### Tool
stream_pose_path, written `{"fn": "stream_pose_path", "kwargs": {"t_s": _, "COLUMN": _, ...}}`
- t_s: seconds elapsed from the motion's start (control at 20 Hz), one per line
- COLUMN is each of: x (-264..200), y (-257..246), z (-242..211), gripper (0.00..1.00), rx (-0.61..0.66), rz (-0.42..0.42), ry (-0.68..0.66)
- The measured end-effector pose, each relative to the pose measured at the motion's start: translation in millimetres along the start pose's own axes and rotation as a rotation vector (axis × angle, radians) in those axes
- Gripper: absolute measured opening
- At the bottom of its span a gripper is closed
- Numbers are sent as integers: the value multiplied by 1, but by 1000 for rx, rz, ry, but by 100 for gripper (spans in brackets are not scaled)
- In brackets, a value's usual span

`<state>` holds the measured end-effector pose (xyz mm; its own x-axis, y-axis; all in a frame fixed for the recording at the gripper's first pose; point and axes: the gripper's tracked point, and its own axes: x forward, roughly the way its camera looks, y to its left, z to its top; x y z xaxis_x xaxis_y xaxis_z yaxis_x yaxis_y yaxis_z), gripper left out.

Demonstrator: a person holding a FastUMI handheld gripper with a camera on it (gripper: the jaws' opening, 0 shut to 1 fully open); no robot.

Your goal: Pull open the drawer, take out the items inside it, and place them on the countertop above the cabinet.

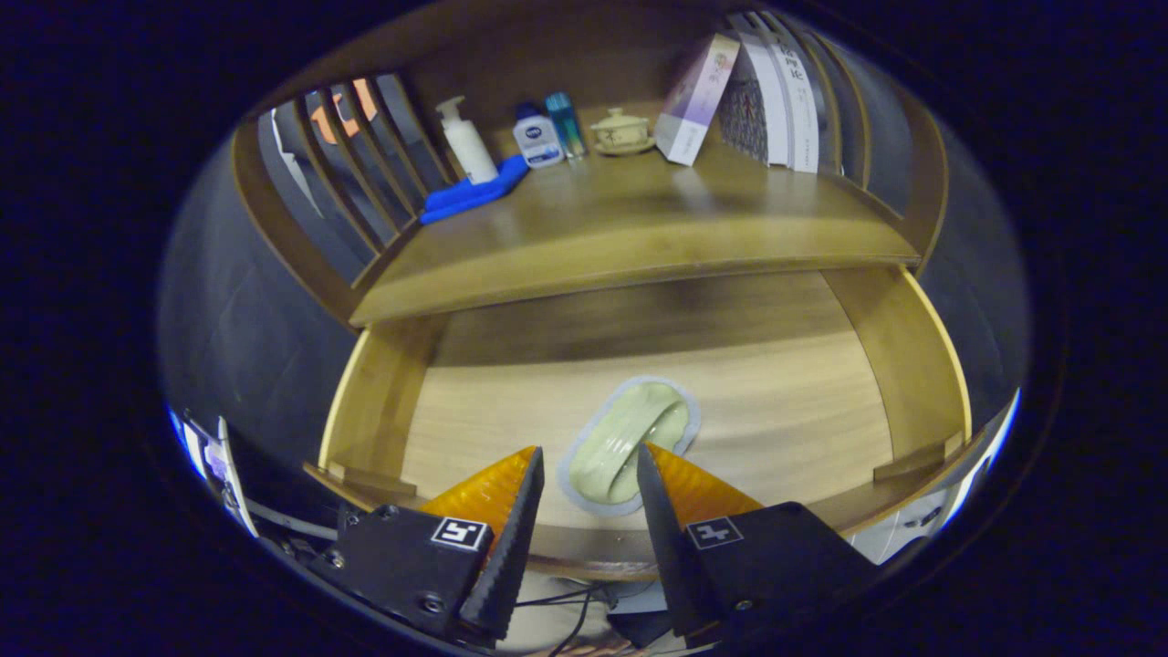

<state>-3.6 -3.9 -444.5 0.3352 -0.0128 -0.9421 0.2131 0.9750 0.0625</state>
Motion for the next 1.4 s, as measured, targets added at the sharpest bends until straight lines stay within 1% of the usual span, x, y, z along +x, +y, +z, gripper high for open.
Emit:
{"fn": "stream_pose_path", "kwargs": {"t_s": 0.25, "x": 26, "y": -7, "z": 0, "gripper": 65, "rx": 34, "rz": -30, "ry": 80}}
{"fn": "stream_pose_path", "kwargs": {"t_s": 0.4, "x": 35, "y": -16, "z": 1, "gripper": 65, "rx": 30, "rz": -72, "ry": 100}}
{"fn": "stream_pose_path", "kwargs": {"t_s": 0.55, "x": 41, "y": -21, "z": 4, "gripper": 65, "rx": -7, "rz": -103, "ry": 99}}
{"fn": "stream_pose_path", "kwargs": {"t_s": 0.7, "x": 47, "y": -20, "z": -2, "gripper": 65, "rx": -18, "rz": -96, "ry": 110}}
{"fn": "stream_pose_path", "kwargs": {"t_s": 0.85, "x": 46, "y": -19, "z": 1, "gripper": 64, "rx": -82, "rz": -90, "ry": 88}}
{"fn": "stream_pose_path", "kwargs": {"t_s": 0.95, "x": 49, "y": -22, "z": 5, "gripper": 54, "rx": -102, "rz": -92, "ry": 80}}
{"fn": "stream_pose_path", "kwargs": {"t_s": 1.15, "x": 48, "y": -25, "z": 8, "gripper": 33, "rx": -74, "rz": -85, "ry": 74}}
{"fn": "stream_pose_path", "kwargs": {"t_s": 1.2, "x": 48, "y": -26, "z": 7, "gripper": 22, "rx": -72, "rz": -80, "ry": 78}}
{"fn": "stream_pose_path", "kwargs": {"t_s": 1.4, "x": 36, "y": -30, "z": 18, "gripper": 20, "rx": -88, "rz": -89, "ry": 44}}
